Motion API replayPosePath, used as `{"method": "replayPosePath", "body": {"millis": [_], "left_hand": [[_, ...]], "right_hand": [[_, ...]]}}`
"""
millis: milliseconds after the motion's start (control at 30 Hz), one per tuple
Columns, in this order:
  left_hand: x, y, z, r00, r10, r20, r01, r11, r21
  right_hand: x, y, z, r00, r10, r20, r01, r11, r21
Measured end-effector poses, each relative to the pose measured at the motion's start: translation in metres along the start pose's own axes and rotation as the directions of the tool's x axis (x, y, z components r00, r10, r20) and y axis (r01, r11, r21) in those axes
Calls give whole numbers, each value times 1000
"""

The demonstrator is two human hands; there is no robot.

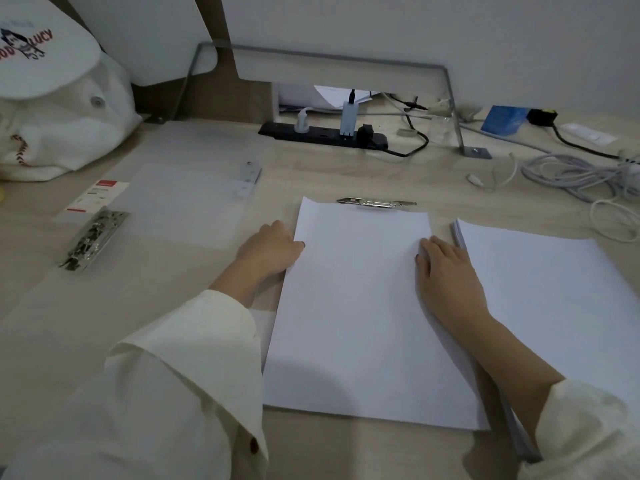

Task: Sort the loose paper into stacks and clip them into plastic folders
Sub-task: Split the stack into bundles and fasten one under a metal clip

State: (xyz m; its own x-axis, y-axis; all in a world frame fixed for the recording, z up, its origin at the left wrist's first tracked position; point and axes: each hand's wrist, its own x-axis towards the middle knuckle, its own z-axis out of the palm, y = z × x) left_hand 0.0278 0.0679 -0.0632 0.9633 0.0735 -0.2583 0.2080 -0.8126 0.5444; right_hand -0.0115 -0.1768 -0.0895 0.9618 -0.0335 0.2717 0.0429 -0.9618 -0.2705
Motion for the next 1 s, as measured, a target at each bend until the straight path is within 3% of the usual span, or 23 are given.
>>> {"method": "replayPosePath", "body": {"millis": [400,467,533,633,733,900,1000], "left_hand": [[-8,5,2,995,44,-93,-40,998,48],[-17,10,5,966,156,-206,-116,974,193],[-23,13,12,874,379,-303,-287,907,307],[-29,22,29,789,601,-128,-533,773,344],[-28,18,47,847,528,66,-511,773,376],[-23,12,54,873,480,87,-473,790,391],[-23,12,56,866,496,62,-478,786,391]], "right_hand": [[1,-5,1,999,-21,-27,18,994,-106],[2,-5,2,999,-25,-32,21,993,-118],[2,-5,2,999,-21,-47,15,992,-124],[1,-5,2,998,-25,-54,18,991,-132],[0,-7,0,1000,-11,-24,8,992,-128],[19,-7,-14,976,96,193,-73,990,-122],[55,-6,-30,943,207,259,-223,974,34]]}}
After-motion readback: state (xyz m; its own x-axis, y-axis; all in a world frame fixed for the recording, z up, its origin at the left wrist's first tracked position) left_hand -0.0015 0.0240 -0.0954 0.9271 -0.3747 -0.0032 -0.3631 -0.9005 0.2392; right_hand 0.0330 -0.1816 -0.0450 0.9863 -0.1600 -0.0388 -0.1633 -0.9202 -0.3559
